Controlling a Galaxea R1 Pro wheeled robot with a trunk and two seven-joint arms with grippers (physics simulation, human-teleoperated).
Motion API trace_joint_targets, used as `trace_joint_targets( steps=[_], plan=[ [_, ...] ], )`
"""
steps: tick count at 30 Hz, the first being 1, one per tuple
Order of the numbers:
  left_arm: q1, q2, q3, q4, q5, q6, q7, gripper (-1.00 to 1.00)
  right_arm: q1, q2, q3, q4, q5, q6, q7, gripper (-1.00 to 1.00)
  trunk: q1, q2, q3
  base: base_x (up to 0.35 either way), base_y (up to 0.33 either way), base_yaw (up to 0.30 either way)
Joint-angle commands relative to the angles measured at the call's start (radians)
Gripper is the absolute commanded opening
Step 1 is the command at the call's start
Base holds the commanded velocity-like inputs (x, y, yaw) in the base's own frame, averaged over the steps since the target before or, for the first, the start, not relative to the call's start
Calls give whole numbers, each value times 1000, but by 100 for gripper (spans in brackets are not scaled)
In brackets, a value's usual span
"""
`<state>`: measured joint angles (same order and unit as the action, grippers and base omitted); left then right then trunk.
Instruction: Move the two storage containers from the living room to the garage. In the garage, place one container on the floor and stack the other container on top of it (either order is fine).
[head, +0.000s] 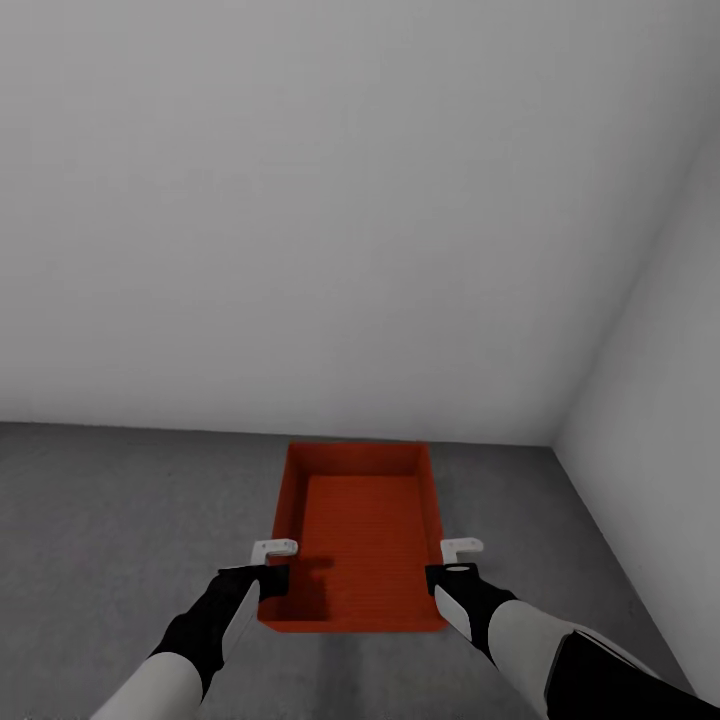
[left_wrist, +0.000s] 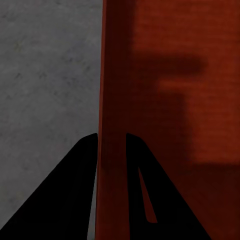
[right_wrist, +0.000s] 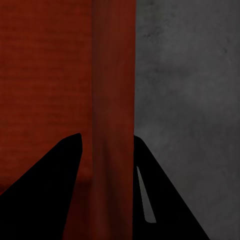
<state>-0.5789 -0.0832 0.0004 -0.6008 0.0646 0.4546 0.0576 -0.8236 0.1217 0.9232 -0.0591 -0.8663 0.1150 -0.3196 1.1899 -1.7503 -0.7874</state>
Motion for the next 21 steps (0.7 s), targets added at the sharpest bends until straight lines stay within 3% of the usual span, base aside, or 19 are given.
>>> trace_joint_targets(
  steps=[1,21],
  plan=[
    [1,0,-56,1,-30,4,10,-100,-5,-1,-7,-1,10,6,-30,-100,4,-8,-6,0,0,0],
    [1,0,-56,1,-31,4,10,-100,-5,-1,-7,-1,10,6,-30,-100,80,-148,-101,0,0,0]
  ],
)
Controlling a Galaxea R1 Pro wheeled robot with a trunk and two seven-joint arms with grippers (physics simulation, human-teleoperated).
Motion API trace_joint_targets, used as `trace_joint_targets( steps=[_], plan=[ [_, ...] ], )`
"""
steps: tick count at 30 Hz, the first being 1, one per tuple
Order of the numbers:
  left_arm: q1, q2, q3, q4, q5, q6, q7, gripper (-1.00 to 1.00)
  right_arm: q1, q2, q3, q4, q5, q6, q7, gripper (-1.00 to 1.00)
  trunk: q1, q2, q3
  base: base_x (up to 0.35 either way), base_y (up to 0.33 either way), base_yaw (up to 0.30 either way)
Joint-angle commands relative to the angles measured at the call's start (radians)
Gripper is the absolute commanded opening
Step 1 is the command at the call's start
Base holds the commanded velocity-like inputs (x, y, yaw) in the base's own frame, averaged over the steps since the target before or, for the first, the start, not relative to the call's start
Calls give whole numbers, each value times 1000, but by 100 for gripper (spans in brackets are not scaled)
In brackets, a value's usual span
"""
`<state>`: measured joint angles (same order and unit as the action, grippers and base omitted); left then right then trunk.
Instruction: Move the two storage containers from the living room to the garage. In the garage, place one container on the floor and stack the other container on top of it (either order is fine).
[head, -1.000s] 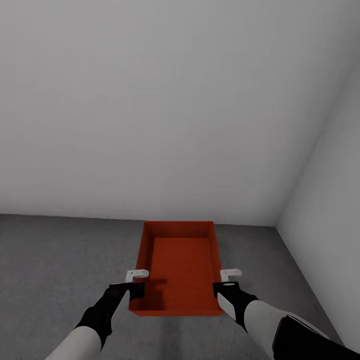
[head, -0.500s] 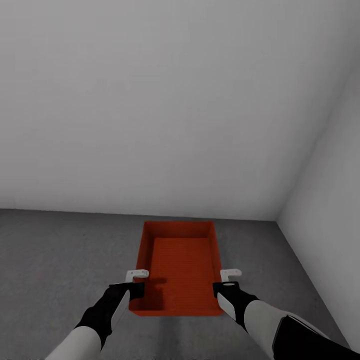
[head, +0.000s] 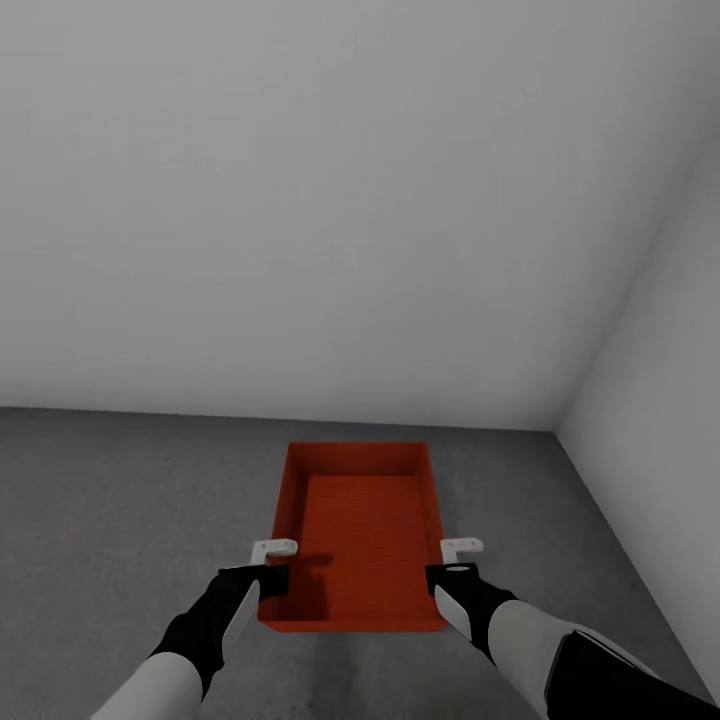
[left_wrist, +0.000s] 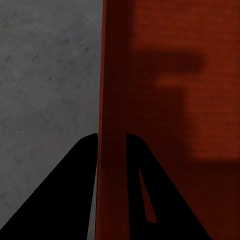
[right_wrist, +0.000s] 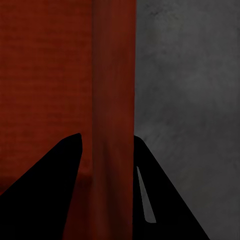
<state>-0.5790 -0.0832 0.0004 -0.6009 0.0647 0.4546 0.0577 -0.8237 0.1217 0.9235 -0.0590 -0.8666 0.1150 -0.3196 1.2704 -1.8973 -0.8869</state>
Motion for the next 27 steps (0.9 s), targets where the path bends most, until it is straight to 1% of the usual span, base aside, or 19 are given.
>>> trace_joint_targets(
  steps=[1,8,13,18,23,27],
  plan=[
    [1,0,-56,1,-31,4,10,-100,-5,-1,-7,-1,11,6,-30,-100,4,-8,-6,0,0,0],
    [1,0,-56,1,-31,4,10,-100,-5,-1,-7,-1,11,6,-30,-100,31,-57,-39,0,0,-10],
    [1,0,-56,1,-31,4,10,-100,-5,-1,-7,-1,11,6,-30,-100,50,-92,-62,0,0,-85],
    [1,0,-56,1,-30,4,10,-100,-5,-1,-7,-1,11,8,-30,-100,50,-92,-68,0,0,-126],
    [1,0,-56,0,-30,4,10,-100,-5,-1,-7,-1,11,7,-30,-100,50,-92,-69,0,0,-35],
    [1,0,-56,-1,-30,4,10,-100,-5,-1,-7,-1,11,8,-31,-100,50,-92,-69,0,0,-123]
  ],
)
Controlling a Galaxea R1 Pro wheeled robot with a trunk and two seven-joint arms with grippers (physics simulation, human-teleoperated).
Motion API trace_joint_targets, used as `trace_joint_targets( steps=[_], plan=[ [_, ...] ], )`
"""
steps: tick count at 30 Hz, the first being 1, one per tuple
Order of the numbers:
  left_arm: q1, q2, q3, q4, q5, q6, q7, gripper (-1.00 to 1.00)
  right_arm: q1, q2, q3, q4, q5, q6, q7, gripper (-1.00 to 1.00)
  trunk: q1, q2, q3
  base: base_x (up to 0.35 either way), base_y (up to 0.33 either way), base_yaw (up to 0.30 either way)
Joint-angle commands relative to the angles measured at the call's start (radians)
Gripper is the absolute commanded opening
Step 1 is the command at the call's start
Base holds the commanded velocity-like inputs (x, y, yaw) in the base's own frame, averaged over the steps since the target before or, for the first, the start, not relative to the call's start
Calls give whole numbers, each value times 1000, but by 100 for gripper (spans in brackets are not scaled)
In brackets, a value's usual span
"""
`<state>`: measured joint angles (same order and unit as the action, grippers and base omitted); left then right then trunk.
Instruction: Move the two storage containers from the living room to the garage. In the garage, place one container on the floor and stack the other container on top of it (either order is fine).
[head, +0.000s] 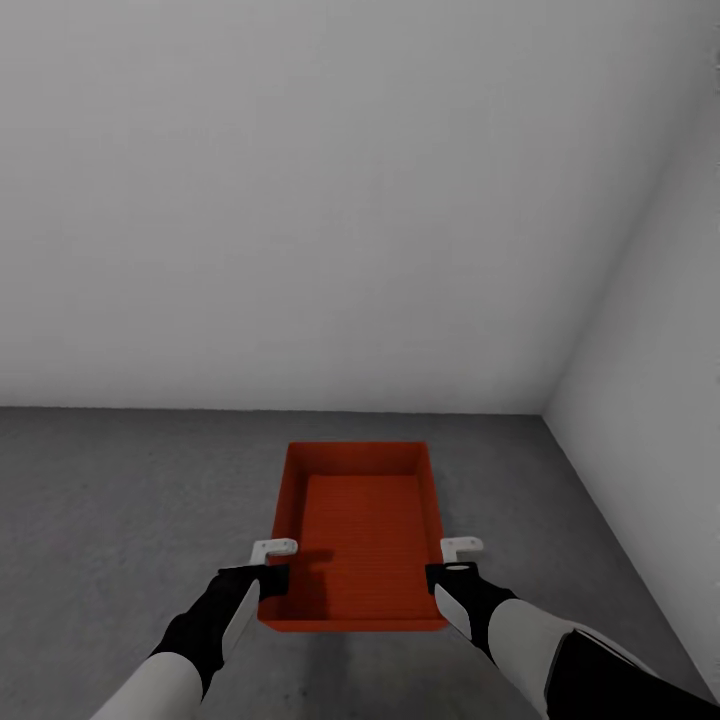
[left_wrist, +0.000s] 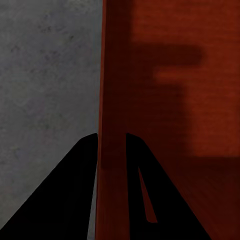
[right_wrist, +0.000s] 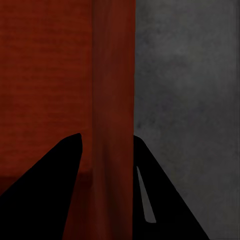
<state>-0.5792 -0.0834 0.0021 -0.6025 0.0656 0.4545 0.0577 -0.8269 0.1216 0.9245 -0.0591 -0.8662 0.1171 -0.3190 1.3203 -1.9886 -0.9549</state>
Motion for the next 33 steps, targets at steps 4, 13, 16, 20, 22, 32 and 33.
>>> trace_joint_targets(
  steps=[4,13,16,20,22,32,33],
  plan=[
    [1,1,-57,0,-30,4,10,-100,-1,0,-7,-1,10,6,-32,-100,0,0,-1,0,0,-53],
    [1,1,-57,-2,-30,4,10,-100,-1,0,-7,-1,10,4,-31,-100,0,0,-1,0,0,-4],
    [1,1,-57,-3,-31,4,10,-100,-1,0,-7,-1,10,4,-31,-100,0,0,-1,0,0,0],
    [1,1,-57,-3,-30,4,10,-100,-1,0,-7,-1,10,4,-31,-100,0,0,-1,0,0,0],
    [1,1,-57,-4,-30,4,10,-100,-1,0,-7,-1,10,4,-31,-100,0,0,-1,0,0,0],
    [1,1,-57,-5,-30,4,10,-100,-1,0,-7,-1,10,4,-30,-100,0,0,-1,0,0,0],
    [1,1,-57,-5,-30,4,10,-100,-1,0,-7,-1,10,4,-30,-100,0,0,-1,0,0,0]
  ],
)
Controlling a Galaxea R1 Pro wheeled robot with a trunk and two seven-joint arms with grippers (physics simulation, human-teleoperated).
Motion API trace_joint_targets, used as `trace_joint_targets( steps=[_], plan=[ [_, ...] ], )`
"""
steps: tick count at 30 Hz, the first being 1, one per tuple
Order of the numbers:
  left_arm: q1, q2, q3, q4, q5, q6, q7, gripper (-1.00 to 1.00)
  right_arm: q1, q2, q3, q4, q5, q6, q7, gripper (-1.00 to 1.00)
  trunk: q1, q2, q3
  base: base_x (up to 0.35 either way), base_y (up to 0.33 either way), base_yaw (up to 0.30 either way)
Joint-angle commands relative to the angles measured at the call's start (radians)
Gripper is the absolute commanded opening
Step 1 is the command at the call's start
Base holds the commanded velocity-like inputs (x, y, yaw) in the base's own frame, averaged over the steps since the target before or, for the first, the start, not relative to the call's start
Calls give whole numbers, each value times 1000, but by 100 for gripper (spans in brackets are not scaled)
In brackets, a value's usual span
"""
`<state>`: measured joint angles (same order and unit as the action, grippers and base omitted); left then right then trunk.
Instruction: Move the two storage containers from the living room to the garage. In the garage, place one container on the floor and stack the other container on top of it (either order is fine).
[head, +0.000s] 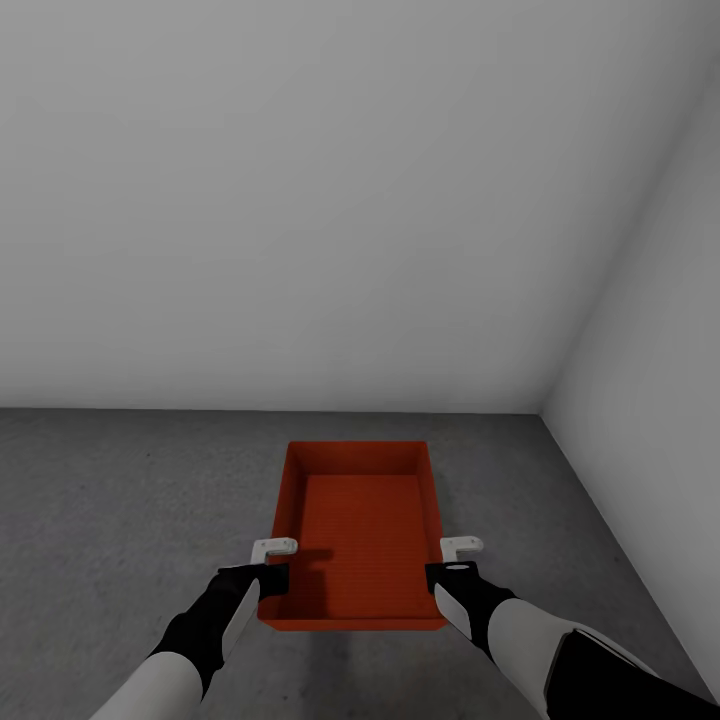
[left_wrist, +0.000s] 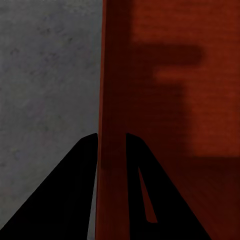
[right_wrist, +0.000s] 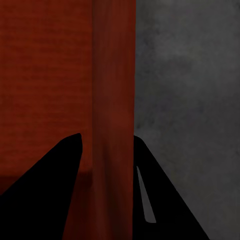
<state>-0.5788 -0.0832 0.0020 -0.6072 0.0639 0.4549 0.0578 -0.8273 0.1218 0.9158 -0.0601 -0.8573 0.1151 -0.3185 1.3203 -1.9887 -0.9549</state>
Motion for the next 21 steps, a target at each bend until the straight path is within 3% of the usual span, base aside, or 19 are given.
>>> trace_joint_targets(
  steps=[1,21],
  plan=[
    [0,0,-57,0,-29,4,10,-100,-1,-1,1,0,1,6,-30,-100,0,0,-1,0,0,0],
    [0,0,-57,1,-29,4,10,-100,-1,-1,1,0,1,7,-31,-100,0,0,-8,0,0,0]
  ],
)
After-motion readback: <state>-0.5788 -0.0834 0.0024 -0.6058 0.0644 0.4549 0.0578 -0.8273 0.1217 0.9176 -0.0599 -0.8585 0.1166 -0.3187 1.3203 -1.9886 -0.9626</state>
